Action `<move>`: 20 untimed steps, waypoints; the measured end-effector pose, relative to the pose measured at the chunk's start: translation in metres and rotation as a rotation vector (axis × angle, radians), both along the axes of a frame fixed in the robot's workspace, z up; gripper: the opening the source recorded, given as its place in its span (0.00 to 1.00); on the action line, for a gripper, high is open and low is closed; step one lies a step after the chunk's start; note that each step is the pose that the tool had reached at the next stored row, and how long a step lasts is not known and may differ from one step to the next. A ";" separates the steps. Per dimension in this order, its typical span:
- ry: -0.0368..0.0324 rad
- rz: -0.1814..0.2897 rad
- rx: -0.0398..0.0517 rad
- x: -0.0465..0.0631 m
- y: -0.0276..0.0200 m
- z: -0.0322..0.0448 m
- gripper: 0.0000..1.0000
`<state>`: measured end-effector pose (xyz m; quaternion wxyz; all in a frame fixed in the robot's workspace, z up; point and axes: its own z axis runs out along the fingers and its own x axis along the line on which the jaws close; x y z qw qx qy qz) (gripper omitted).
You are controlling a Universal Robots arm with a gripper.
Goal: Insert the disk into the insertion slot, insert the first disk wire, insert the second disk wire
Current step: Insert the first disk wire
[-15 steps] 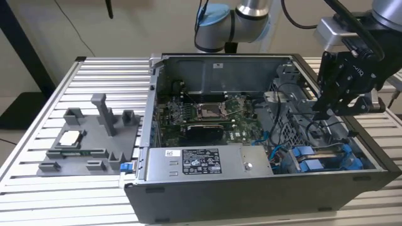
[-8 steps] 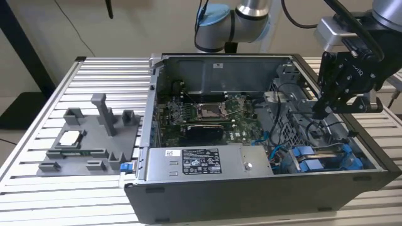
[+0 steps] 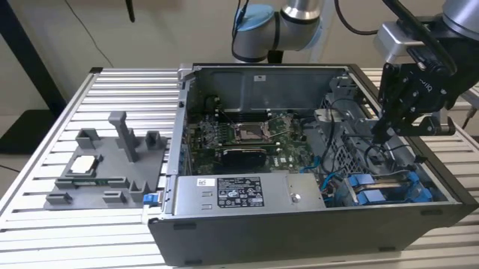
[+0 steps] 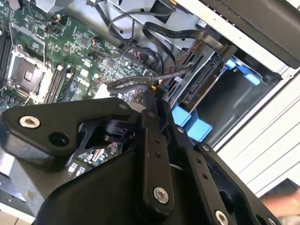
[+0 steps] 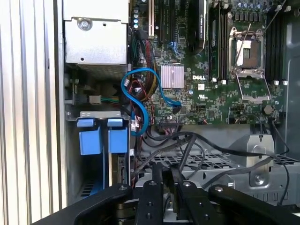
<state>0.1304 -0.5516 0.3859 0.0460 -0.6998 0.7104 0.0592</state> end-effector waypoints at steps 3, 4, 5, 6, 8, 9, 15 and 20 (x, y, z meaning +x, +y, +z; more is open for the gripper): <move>0.0002 0.002 -0.0012 0.000 -0.0002 -0.0006 0.18; 0.0007 0.002 -0.0014 0.000 -0.0002 -0.0006 0.18; 0.0011 0.002 -0.0013 0.000 -0.0003 -0.0007 0.18; 0.0016 0.002 -0.0011 0.000 -0.0003 -0.0008 0.18; 0.0023 0.002 -0.0012 0.000 -0.0004 -0.0008 0.18; 0.0025 0.002 -0.0014 0.000 -0.0006 -0.0007 0.18; 0.0062 0.003 -0.0105 0.001 -0.0014 -0.0035 0.27; 0.0063 0.003 -0.0133 0.001 -0.0015 -0.0064 0.19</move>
